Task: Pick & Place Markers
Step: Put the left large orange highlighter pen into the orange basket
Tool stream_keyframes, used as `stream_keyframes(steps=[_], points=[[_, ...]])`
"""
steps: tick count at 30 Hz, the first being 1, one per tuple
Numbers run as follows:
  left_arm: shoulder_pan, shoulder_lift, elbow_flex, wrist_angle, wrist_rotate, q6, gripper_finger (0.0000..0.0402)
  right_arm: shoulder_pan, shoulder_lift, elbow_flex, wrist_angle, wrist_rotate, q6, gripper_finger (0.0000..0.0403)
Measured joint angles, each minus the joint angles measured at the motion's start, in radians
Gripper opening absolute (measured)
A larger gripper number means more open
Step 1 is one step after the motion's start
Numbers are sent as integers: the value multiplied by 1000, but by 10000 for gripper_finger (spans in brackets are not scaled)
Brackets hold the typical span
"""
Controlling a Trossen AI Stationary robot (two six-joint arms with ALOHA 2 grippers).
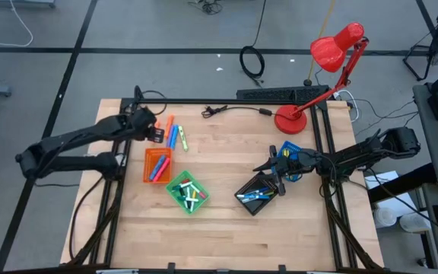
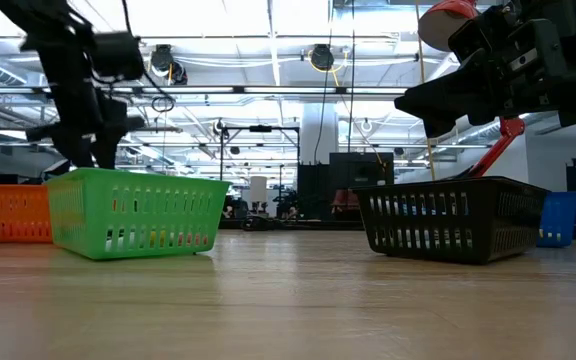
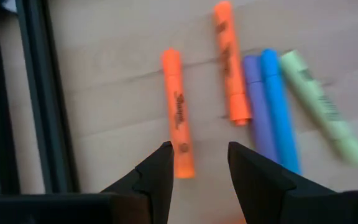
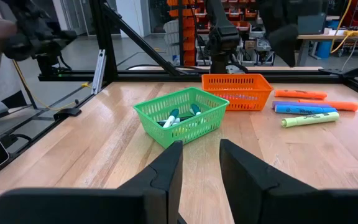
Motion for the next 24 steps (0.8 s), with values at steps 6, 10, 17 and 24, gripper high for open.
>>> stream_keyframes(steps=[6,10,17,24], points=[[134,141,0,79,69,116,155,0,0,0,0,0,0,93],[183,210,0,149,148,180,154,0,0,0,0,0,0,93],[224,293,0,161,152,213,154,0,0,0,0,0,0,93],[224,349,0,172,159,215,154,0,0,0,0,0,0,93]])
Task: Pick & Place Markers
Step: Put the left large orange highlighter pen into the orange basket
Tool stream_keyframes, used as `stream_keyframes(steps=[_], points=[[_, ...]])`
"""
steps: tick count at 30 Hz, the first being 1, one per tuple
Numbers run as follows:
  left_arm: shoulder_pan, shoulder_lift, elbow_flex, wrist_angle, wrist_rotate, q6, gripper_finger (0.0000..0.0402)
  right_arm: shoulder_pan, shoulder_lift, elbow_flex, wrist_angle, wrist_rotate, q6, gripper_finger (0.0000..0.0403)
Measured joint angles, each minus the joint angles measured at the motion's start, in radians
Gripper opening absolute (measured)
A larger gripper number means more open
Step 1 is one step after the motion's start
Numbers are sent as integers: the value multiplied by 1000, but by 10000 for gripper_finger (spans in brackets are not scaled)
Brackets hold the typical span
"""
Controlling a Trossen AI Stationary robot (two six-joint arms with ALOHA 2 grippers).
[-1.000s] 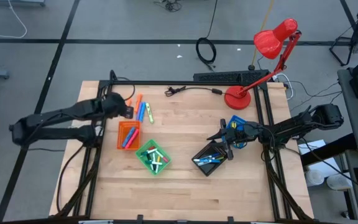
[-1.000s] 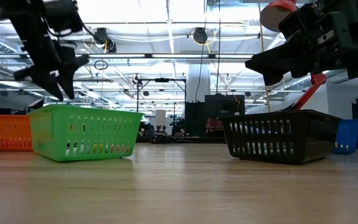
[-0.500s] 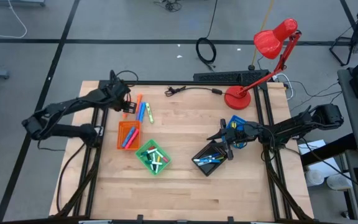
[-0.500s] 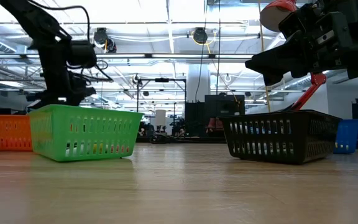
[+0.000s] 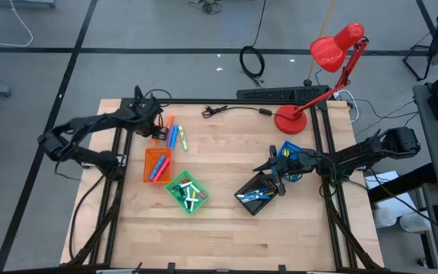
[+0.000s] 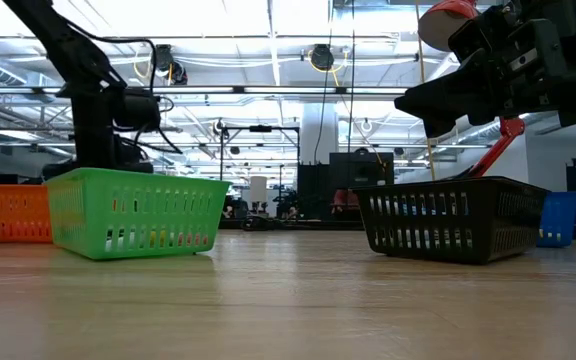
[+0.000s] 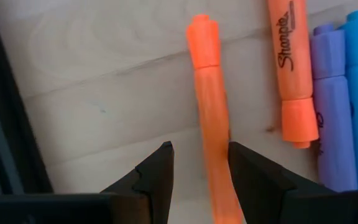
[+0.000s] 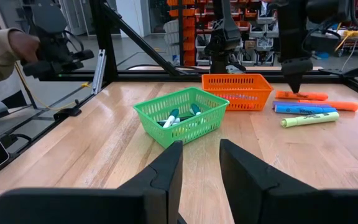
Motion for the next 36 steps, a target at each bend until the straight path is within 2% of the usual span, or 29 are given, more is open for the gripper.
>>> stream_keyframes(steps=[13,36], points=[[0,143,6,45,21,28,154,0,0,0,0,0,0,93],[0,150,1,59,14,26,154,0,0,0,0,0,0,93]])
